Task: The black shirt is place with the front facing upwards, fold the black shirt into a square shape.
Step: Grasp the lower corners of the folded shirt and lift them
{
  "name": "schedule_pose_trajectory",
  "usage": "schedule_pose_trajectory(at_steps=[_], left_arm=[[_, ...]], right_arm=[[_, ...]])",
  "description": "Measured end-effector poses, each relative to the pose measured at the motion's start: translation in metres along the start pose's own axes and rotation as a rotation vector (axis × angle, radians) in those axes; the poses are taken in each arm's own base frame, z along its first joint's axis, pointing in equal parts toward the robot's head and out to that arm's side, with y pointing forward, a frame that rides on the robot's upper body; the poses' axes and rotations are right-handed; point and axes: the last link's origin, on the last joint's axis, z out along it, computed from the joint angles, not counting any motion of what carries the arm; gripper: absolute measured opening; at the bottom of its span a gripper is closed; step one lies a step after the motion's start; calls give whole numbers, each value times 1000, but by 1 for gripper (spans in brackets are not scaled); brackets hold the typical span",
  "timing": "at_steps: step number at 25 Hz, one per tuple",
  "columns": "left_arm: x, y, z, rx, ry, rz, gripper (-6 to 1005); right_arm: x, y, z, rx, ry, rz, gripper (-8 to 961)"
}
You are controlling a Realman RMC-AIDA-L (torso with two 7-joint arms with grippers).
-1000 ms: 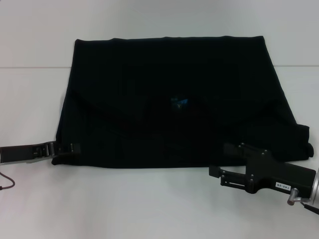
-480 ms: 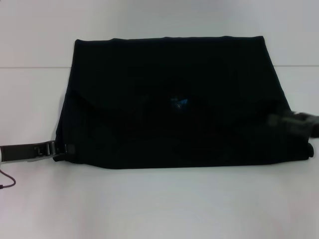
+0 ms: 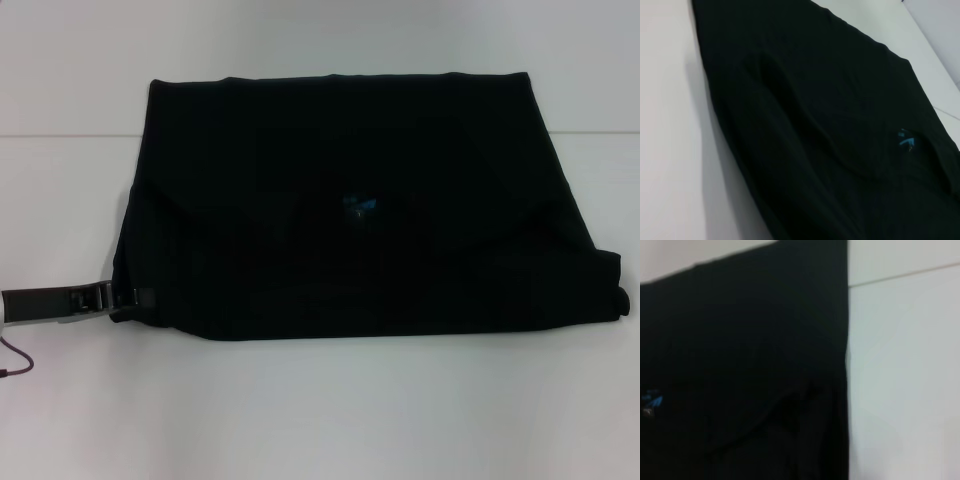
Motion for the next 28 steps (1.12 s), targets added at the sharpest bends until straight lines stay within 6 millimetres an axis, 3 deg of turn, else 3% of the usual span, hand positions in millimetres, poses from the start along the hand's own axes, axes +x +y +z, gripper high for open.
schedule_pose_trajectory(at_steps=[4, 13, 18, 28], left_arm=[[1, 1, 0, -1, 0, 3, 17], [1, 1, 1, -4, -1, -1, 16], [-2, 2, 3, -10, -10, -8, 16], [-1, 4, 4, -17, -14, -9, 16]], right_arm=[[-4, 17, 16, 6, 55, -54, 880], [11, 48, 56, -19, 142, -152, 880], [12, 53, 62, -26, 142, -176, 882], [17, 53, 63, -26, 169, -198, 734]])
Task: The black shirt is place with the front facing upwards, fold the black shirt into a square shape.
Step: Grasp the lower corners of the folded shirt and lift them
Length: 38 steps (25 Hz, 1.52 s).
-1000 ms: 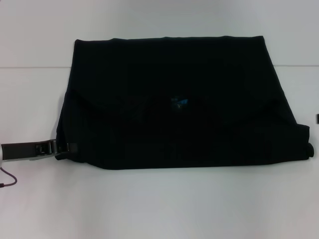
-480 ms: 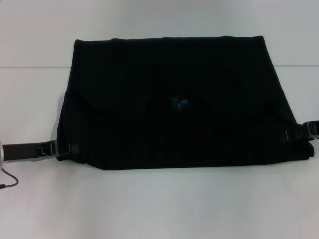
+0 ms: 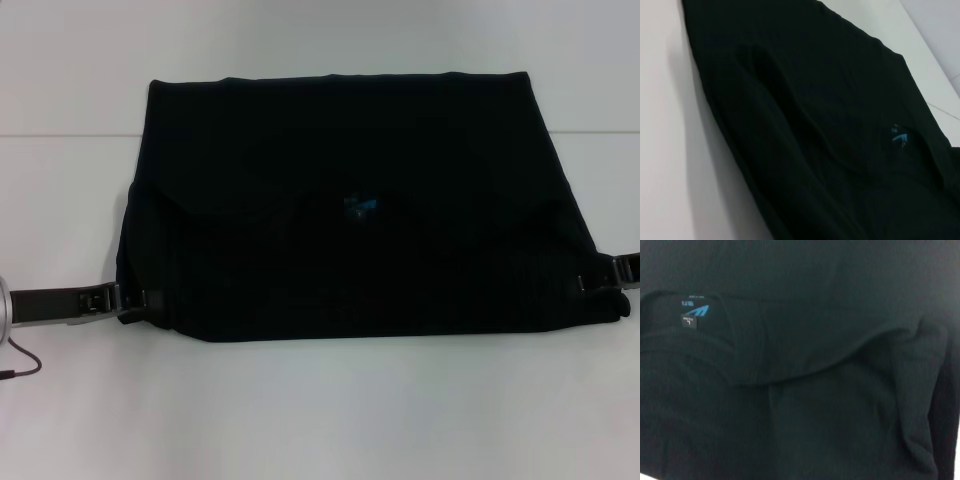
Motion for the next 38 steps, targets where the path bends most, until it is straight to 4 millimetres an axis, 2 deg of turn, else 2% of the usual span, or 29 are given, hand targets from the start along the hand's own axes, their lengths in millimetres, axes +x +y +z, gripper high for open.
schedule_pose_trajectory(at_steps=[9, 14, 20, 26, 32, 33, 38], left_arm=[[0, 3, 0, -21, -10, 2, 17], [0, 5, -2, -34, -15, 2, 17], [-2, 11, -6, -89, -40, 2, 16], [-10, 29, -20, -227, -151, 10, 16], [-26, 38, -35, -301, -317, 2, 16], [-34, 39, -42, -303, -403, -19, 16], [-50, 42, -49, -317, -537, -34, 17]], right_arm=[[1, -1, -1, -4, -1, 7, 472], [2, -3, -4, -11, -1, 16, 222], [7, -9, -18, -59, -5, 31, 57], [25, -12, -32, -128, 69, 8, 57], [59, -12, -43, -226, 177, -55, 57], [65, -11, -45, -249, 195, -70, 58], [97, 1, -43, -376, 308, -128, 58]])
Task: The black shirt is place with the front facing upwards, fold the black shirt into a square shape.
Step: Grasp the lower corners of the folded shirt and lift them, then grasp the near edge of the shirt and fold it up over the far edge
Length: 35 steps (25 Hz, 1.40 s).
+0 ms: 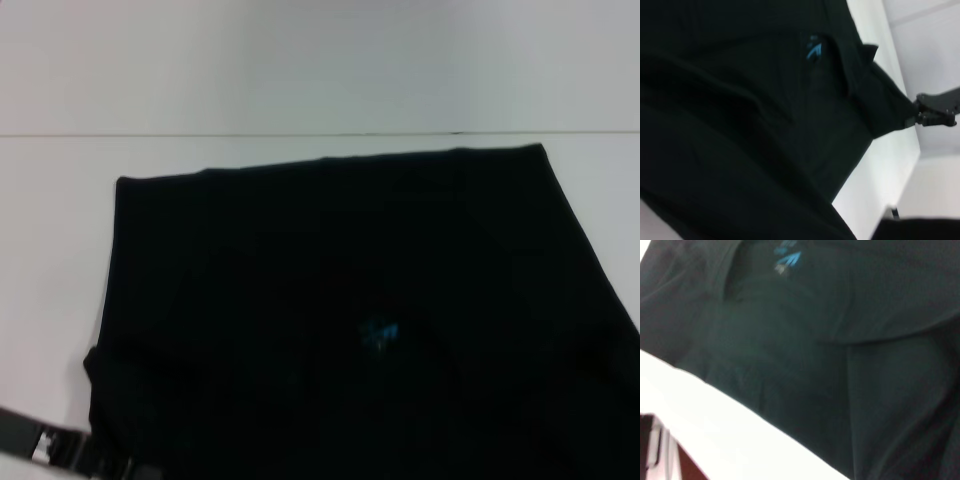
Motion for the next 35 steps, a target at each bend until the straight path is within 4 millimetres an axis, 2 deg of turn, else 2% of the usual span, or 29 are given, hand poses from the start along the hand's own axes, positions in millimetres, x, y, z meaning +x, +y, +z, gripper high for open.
schedule_pose_trajectory(at_steps=[6, 11, 17, 20, 24, 29, 35], left_arm=[[-15, 4, 4, -28, -126, -6, 17], [-7, 8, 5, -45, -94, 36, 17], [25, 7, -7, -32, 153, 68, 16], [45, -2, -19, 0, 365, 10, 17], [61, -22, -27, 66, 593, -76, 17], [76, -32, -26, 85, 766, -98, 16], [85, -40, -19, 116, 922, -103, 16]], right_arm=[[24, 7, 24, -80, 126, -39, 58], [20, 3, 24, -76, 45, -30, 57], [-4, -1, 7, -91, -225, 20, 57], [-19, -5, 2, -93, -386, 77, 58], [-37, -15, 3, -97, -598, 163, 58], [-61, -25, 13, -97, -837, 276, 57], [-82, -29, 24, -61, -966, 348, 58]])
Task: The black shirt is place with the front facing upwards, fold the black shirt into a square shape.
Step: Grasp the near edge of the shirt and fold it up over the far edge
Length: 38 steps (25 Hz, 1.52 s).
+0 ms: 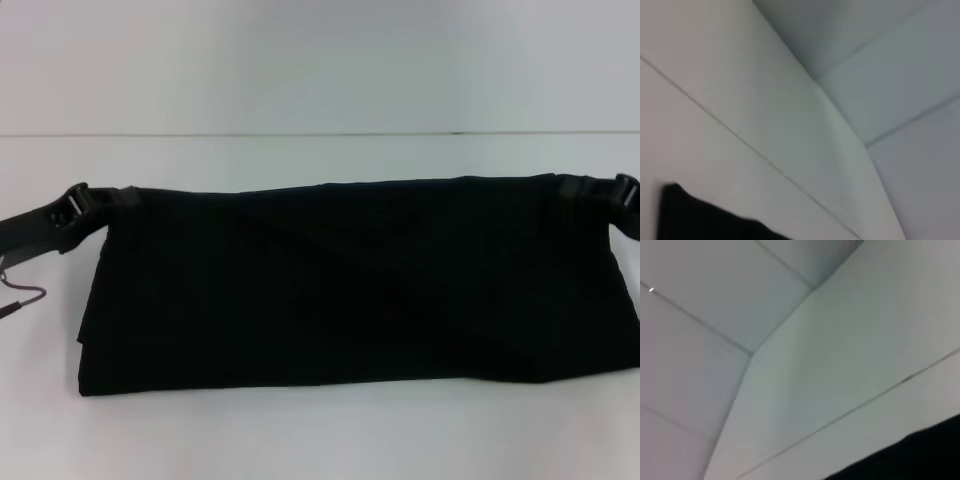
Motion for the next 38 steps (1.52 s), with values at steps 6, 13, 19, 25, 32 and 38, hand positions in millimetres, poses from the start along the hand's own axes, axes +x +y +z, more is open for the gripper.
schedule_pose_trajectory(at_steps=[6, 13, 19, 25, 32, 38], left_arm=[[3, -4, 6, 30, 85, -1, 17], [10, -1, 22, 54, 118, 14, 17], [12, 1, 37, 96, 146, 40, 16], [16, 0, 45, 139, 189, 53, 17], [15, 1, 54, 167, 194, 88, 17], [15, 1, 61, 205, 202, 115, 16]], right_arm=[[-9, 0, 12, 32, -95, 23, 57], [-10, 6, 26, 30, -172, 23, 58], [-9, 5, 40, 102, -204, -27, 58], [-14, 3, 45, 150, -251, -54, 57], [-16, 7, 53, 165, -266, -63, 58], [-18, 7, 58, 201, -272, -95, 58]])
